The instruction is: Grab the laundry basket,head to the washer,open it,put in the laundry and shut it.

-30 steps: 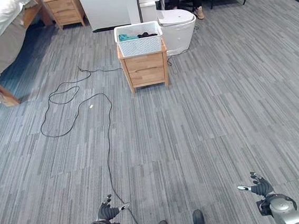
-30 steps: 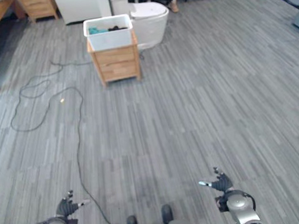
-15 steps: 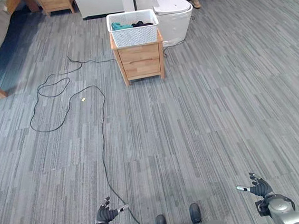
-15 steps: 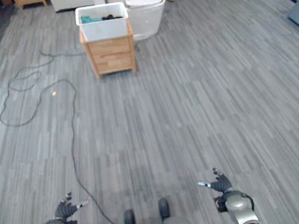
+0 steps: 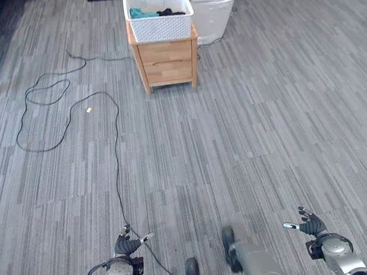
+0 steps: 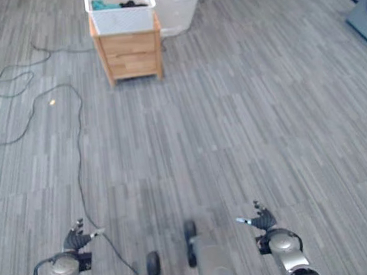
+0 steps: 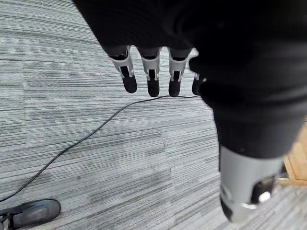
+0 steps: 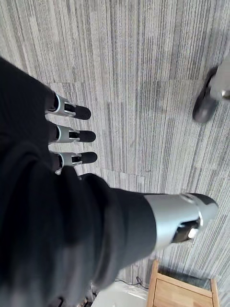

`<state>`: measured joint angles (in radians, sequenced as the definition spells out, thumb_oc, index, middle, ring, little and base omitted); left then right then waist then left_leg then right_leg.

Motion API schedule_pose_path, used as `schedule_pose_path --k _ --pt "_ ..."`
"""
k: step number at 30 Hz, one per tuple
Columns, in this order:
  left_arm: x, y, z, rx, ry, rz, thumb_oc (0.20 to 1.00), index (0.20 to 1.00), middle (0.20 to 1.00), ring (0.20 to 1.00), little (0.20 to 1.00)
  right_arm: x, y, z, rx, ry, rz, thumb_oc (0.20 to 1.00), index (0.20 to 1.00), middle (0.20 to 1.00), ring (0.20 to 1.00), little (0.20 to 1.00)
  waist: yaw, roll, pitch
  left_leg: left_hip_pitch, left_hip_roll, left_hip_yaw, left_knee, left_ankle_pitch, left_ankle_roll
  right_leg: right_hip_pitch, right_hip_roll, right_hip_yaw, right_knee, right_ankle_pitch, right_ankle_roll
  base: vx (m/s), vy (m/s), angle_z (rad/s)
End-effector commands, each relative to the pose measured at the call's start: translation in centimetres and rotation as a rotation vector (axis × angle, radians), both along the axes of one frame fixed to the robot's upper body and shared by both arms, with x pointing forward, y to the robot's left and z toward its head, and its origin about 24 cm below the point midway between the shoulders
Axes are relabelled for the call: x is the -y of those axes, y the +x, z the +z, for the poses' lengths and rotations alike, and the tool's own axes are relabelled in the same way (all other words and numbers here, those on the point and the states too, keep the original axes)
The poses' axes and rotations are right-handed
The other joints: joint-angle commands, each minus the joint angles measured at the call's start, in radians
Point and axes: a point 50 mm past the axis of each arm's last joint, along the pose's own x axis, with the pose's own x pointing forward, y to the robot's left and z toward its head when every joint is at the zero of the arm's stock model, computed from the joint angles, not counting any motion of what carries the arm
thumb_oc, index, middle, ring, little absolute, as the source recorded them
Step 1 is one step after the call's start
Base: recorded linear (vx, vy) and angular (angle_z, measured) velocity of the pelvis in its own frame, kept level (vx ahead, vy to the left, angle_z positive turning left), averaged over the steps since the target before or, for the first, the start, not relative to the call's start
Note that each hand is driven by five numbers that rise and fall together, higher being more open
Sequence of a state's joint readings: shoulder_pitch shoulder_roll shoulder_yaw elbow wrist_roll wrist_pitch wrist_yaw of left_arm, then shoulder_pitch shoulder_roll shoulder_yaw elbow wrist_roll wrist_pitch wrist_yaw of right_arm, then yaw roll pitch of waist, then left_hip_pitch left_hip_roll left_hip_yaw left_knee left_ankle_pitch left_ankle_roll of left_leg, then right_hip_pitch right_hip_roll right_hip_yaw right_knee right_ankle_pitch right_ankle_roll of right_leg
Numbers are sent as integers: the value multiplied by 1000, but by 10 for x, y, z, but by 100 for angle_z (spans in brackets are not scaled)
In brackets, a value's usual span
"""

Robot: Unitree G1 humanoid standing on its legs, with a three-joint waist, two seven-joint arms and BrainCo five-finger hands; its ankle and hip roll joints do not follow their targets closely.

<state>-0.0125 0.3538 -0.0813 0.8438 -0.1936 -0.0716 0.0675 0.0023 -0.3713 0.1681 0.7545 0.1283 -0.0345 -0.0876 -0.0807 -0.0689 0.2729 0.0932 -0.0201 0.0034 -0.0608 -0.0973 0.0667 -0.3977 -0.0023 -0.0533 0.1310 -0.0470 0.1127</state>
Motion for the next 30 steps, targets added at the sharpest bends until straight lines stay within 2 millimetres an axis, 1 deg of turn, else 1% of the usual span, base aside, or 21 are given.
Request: schedule_pose_path --k 1,3,5,7,9,11,12,13,14,15,16,17,18,19,20,21,23,25,27,28,30 --pt "-8 -6 6 24 35 -16 1000 1000 1000 1000 1000 8 6 7 37 -30 -8 1000 1000 1000 1000 1000 -7 -20 -24 53 -88 -67 133 -147 -24 101 -15 -31 -100 75 48 254 -118 37" --pt "-5 -8 4 16 28 -28 1000 1000 1000 1000 1000 9 2 6 28 -34 -10 1000 1000 1000 1000 1000 -11 -19 -34 81 -93 -87 132 -171 -28 120 -21 -30 -108 81 37 295 -159 58" --pt "-2 -16 -2 -8 15 -23 1000 1000 1000 1000 1000 11 -1 4 14 -38 -14 1000 1000 1000 1000 1000 -14 -6 -56 105 -77 -95 137 -179 -43 131 -17 -34 -89 83 15 344 -183 53" --pt "2 -22 -6 -25 -4 -14 1000 1000 1000 1000 1000 12 -6 2 6 -37 -22 1000 1000 1000 1000 1000 -23 13 -73 106 -49 -93 171 -141 -76 146 -6 -35 -70 71 -3 323 -197 32" --pt "6 -23 -6 -30 -7 -45 1000 1000 1000 1000 1000 12 -6 4 26 -17 -39 1000 1000 1000 1000 1000 -32 34 -86 86 -12 -81 260 -62 -129 181 12 -35 -62 46 -29 307 -217 30" --pt "10 -18 -6 -25 -11 -69 1000 1000 1000 1000 1000 15 -5 4 30 -20 -56 1000 1000 1000 1000 1000 -41 26 -87 5 12 -42 404 19 -155 224 5 -33 -76 18 -51 211 -172 21" --pt "12 -16 -5 -20 -16 -76 1000 1000 1000 1000 1000 16 -4 4 28 -23 -63 1000 1000 1000 1000 1000 -41 22 -82 -36 23 -11 451 24 -144 240 -1 -35 -79 6 -58 178 -155 11" --pt "15 -12 -5 -16 -17 -83 1000 1000 1000 1000 1000 17 -3 4 26 -29 -68 1000 1000 1000 1000 1000 -37 10 -72 -87 24 18 476 5 -126 258 -12 -34 -84 -5 -66 155 -130 21" --pt "17 -8 -4 -10 -16 -92 1000 1000 1000 1000 1000 18 -2 5 31 -31 -77 1000 1000 1000 1000 1000 -29 -1 -62 -141 20 49 470 -29 -106 278 -21 -32 -93 -16 -63 269 -124 31" --pt "18 -5 -3 -3 -9 -107 1000 1000 1000 1000 1000 19 1 7 39 -35 -75 1000 1000 1000 1000 1000 -15 -5 -54 -207 11 77 402 -72 -89 303 -29 -30 -101 -34 -55 218 -69 15" --pt "18 -5 -3 -3 -9 -107 1000 1000 1000 1000 1000 19 1 7 39 -35 -75 1000 1000 1000 1000 1000 -13 -4 -51 -204 12 78 404 -76 -88 306 -28 -29 -100 -36 -55 223 -38 8" --pt "19 -4 -3 -2 -9 -109 1000 1000 1000 1000 1000 20 1 7 38 -39 -75 1000 1000 1000 1000 1000 -5 -5 -45 -245 9 86 371 -57 -89 320 -29 -28 -104 -42 -55 155 -17 -16" --pt "19 -4 -2 1 -7 -109 1000 1000 1000 1000 1000 20 2 8 39 -45 -72 1000 1000 1000 1000 1000 5 0 -39 -289 11 89 325 -13 -93 341 -22 -26 -109 -52 -55 256 -22 -26" --pt "17 -5 -3 -3 -6 -103 1000 1000 1000 1000 1000 21 1 7 31 -53 -71 1000 1000 1000 1000 1000 18 10 -33 -310 15 90 249 55 -102 370 -6 -19 -114 -68 -59 428 -2 -45" --pt "16 -8 -4 -10 -5 -88 1000 1000 1000 1000 1000 21 2 7 33 -61 -76 1000 1000 1000 1000 1000 42 23 -25 -369 14 83 150 133 -114 414 21 -3 -121 -89 -65 354 3 -61" --pt "16 -8 -4 -10 -5 -88 1000 1000 1000 1000 1000 21 2 7 33 -61 -76 1000 1000 1000 1000 1000 43 20 -22 -361 12 85 144 135 -114 419 18 -1 -121 -91 -64 367 14 -62" --pt "15 -12 -7 -28 -3 -75 1000 1000 1000 1000 1000 21 1 5 22 -65 -78 1000 1000 1000 1000 1000 63 21 -23 -389 12 90 46 168 -119 468 31 24 -127 -122 -68 350 42 -54" --pt "13 -16 -9 -40 0 -65 1000 1000 1000 1000 1000 20 -1 2 6 -73 -69 1000 1000 1000 1000 1000 80 20 -30 -416 16 87 -11 194 -123 514 38 58 -122 -151 -71 475 93 -49" --pt "12 -18 -10 -44 0 -60 1000 1000 1000 1000 1000 19 -2 1 0 -73 -68 1000 1000 1000 1000 1000 88 16 -33 -433 22 89 -21 201 -124 542 39 77 -121 -168 -69 412 110 -74" --pt "10 -20 -11 -52 2 -53 1000 1000 1000 1000 1000 19 -4 -1 -14 -74 -68 1000 1000 1000 1000 1000 96 13 -40 -444 42 108 -26 220 -127 584 33 101 -117 -187 -69 479 166 -72" --pt "9 -22 -12 -63 6 -47 1000 1000 1000 1000 1000 18 -6 -4 -29 -71 -69 1000 1000 1000 1000 1000 105 5 -48 -446 64 129 -18 238 -129 631 19 118 -114 -208 -62 680 275 -61"
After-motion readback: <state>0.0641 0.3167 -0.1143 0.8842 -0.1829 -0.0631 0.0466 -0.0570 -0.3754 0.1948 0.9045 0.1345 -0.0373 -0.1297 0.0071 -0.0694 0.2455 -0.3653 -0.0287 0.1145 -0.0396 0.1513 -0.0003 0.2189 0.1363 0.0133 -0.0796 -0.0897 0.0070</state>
